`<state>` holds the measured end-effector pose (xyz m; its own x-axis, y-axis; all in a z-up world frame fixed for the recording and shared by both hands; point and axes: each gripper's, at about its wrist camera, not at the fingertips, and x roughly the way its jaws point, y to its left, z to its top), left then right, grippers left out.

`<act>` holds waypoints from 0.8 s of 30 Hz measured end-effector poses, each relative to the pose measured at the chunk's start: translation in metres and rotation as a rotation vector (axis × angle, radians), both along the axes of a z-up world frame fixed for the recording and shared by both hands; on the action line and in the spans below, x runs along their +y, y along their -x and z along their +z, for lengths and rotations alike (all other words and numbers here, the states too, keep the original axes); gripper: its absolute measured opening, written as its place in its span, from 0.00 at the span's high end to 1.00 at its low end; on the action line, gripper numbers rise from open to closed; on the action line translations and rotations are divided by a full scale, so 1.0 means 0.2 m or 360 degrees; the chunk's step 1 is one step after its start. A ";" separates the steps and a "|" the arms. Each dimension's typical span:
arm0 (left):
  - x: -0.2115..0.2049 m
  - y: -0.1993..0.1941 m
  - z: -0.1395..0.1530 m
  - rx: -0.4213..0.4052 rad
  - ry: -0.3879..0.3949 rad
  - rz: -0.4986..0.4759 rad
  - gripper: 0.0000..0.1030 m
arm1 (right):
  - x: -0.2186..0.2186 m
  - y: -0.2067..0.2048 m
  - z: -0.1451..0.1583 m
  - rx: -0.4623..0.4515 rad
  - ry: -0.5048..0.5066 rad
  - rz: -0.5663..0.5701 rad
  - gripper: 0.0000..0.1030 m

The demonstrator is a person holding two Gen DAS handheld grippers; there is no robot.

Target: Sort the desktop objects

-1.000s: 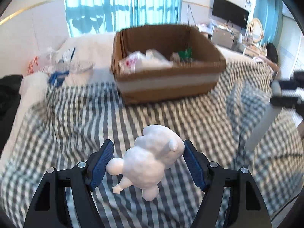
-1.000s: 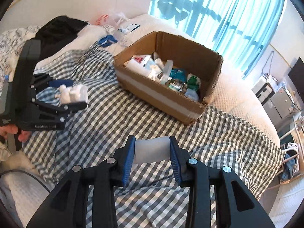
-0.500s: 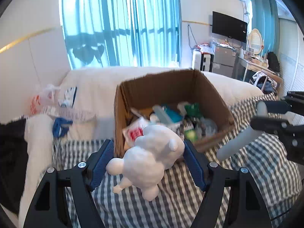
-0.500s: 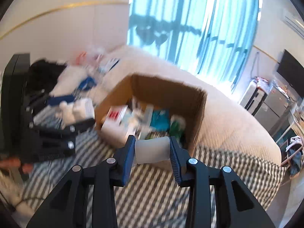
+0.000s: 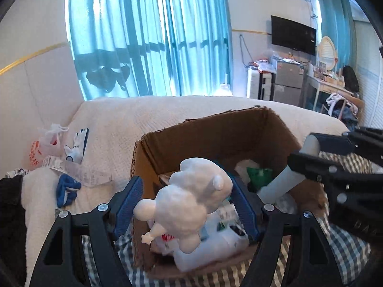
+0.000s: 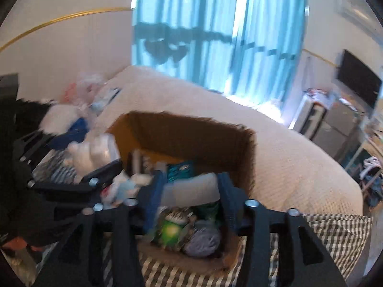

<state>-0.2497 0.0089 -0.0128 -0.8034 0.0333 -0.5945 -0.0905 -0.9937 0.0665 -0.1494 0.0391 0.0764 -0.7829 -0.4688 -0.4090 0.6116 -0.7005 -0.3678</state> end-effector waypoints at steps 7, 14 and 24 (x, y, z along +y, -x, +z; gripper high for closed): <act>0.02 0.00 -0.09 -0.0014 0.0243 0.0056 0.00 | 0.12 -0.02 0.12 0.0075 0.0137 -0.0148 0.20; -0.07 -0.16 0.09 0.0044 0.0086 0.0203 0.00 | 0.21 -0.27 0.30 0.0175 0.0209 -0.0081 0.04; -0.16 -0.44 0.03 0.0161 -0.0229 0.0483 0.00 | 0.34 -0.31 -0.12 0.0020 0.0264 -0.0111 0.00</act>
<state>-0.1624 -0.0235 -0.0068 -0.8443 -0.1383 -0.5177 0.2102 -0.9742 -0.0825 -0.0867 0.1072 0.0519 -0.8204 -0.4734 -0.3207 0.5556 -0.7927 -0.2510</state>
